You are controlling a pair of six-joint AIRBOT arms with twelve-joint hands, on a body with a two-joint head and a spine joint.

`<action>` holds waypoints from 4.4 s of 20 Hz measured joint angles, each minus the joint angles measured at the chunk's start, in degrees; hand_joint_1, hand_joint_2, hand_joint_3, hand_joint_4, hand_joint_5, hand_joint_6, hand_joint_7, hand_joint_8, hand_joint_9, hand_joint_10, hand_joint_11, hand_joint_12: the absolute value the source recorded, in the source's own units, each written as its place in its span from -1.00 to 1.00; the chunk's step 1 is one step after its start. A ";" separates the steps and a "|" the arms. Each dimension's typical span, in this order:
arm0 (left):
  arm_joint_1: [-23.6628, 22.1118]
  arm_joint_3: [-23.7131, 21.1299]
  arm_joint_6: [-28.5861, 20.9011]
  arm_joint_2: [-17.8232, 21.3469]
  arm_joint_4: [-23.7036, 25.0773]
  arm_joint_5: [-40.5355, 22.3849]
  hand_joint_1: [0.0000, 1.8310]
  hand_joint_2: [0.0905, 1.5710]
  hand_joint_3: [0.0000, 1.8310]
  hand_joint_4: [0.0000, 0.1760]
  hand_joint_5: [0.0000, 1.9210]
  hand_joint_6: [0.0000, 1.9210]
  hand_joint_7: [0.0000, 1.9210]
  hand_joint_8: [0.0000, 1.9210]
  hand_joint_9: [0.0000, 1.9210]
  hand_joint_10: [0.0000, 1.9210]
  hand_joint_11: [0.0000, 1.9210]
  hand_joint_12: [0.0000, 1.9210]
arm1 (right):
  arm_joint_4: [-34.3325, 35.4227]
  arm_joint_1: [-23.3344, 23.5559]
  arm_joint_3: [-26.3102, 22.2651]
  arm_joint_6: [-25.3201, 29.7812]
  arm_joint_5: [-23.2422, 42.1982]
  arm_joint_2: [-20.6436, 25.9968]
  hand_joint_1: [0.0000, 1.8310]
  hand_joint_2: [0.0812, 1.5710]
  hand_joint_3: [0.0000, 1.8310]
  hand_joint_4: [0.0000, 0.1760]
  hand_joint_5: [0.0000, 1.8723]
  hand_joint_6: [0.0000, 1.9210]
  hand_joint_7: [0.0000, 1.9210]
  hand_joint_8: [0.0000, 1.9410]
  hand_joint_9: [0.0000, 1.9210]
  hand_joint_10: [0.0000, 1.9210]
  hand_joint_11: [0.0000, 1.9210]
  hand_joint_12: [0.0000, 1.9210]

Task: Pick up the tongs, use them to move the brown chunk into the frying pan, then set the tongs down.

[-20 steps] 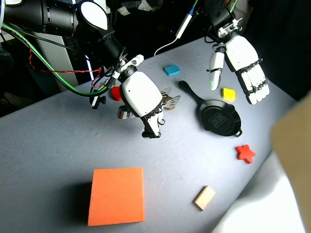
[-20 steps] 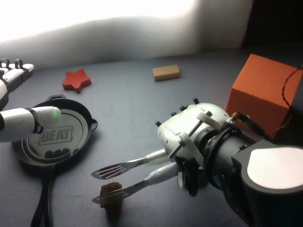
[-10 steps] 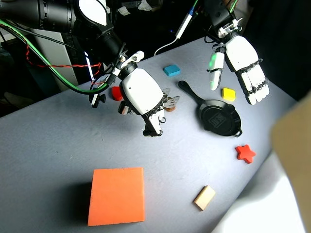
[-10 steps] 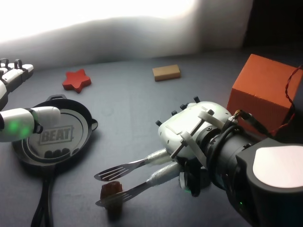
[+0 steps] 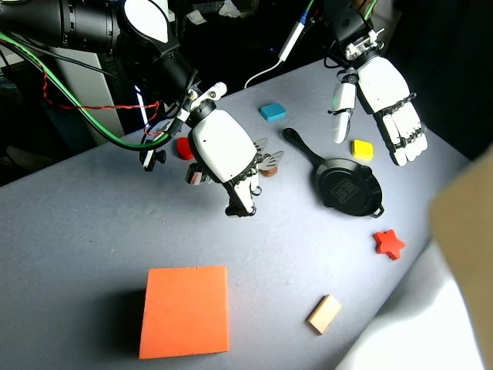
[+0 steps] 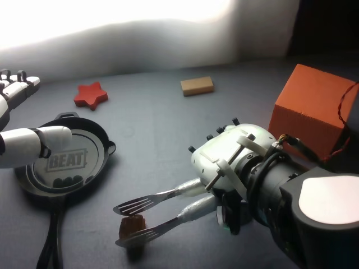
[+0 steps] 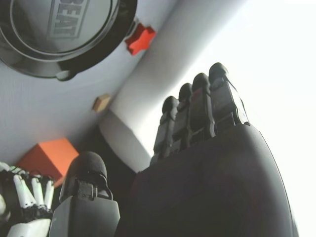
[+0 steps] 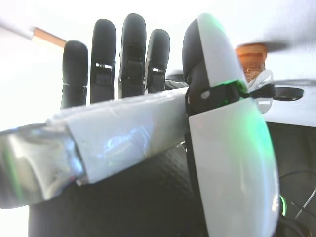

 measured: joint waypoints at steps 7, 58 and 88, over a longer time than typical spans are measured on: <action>0.00 0.00 0.00 -0.04 0.00 -0.07 -1.00 0.47 -1.00 -0.74 -0.96 -1.00 -0.97 -1.00 -0.97 -1.00 -1.00 -0.90 | -0.68 -0.63 1.70 0.17 0.50 -0.94 0.20 0.49 -1.00 -1.00 -0.25 -0.45 -0.03 -0.99 -0.41 -0.21 -0.79 0.67; 0.15 -0.17 -0.15 -0.11 -0.17 -0.26 -1.00 0.47 -1.00 -0.73 -0.98 -1.00 -0.96 -1.00 -0.97 -1.00 -1.00 -0.88 | -1.22 -0.74 3.54 -0.92 2.03 -3.23 0.38 0.41 -1.00 -1.00 -0.08 0.14 0.10 0.00 0.09 0.10 -0.13 0.69; 0.68 -0.09 -0.15 -0.11 -0.22 -0.42 -1.00 0.47 -1.00 -0.75 -0.98 -0.99 -0.96 -1.00 -0.98 -1.00 -0.99 -0.98 | -2.27 0.44 3.54 -1.22 2.78 -2.84 0.50 0.40 -1.00 -1.00 -0.07 0.09 0.08 -0.12 -0.04 0.37 -0.23 0.71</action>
